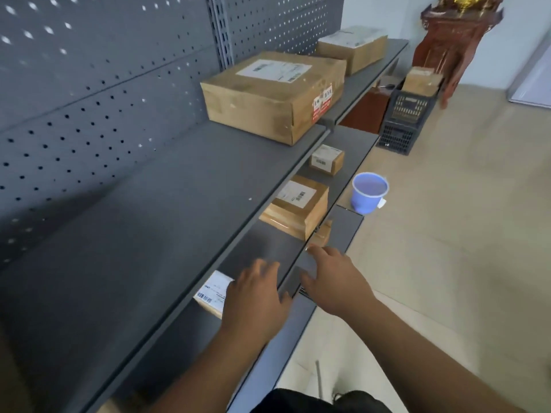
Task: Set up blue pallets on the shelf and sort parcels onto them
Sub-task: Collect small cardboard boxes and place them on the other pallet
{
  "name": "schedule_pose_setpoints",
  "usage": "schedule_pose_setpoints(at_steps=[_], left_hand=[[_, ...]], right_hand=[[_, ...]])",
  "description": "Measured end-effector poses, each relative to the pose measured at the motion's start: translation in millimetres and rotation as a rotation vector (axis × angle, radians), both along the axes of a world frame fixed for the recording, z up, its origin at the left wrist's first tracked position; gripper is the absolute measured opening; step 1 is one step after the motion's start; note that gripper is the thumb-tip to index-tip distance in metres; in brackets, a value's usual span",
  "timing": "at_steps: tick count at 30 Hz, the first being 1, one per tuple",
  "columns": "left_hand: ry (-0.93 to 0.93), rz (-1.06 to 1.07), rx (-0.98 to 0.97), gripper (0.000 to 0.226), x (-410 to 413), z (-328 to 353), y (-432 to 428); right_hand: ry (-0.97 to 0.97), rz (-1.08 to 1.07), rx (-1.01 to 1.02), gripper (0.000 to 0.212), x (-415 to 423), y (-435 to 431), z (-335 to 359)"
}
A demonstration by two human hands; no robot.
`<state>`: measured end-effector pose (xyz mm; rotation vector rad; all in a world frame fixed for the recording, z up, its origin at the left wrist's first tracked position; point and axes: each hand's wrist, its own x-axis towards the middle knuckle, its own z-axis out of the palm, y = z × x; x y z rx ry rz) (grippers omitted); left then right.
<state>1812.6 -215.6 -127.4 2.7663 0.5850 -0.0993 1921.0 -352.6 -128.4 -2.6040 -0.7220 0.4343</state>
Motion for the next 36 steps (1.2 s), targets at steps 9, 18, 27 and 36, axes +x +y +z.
schedule_pose_setpoints(at_steps=[9,18,27,36], left_hand=[[0.129,0.348,0.051,0.056,12,-15,5],[0.116,0.738,-0.037,0.059,11,-38,-17],[-0.095,1.077,-0.29,0.056,-21,-91,-5],[-0.293,1.268,-0.51,0.054,-18,-162,24]], right_hand=[[0.077,0.351,-0.045,0.056,63,59,-34],[0.022,0.658,-0.007,0.051,80,87,-50],[0.053,0.775,-0.009,0.044,49,118,-89],[0.31,0.617,0.08,0.059,36,151,-161]])
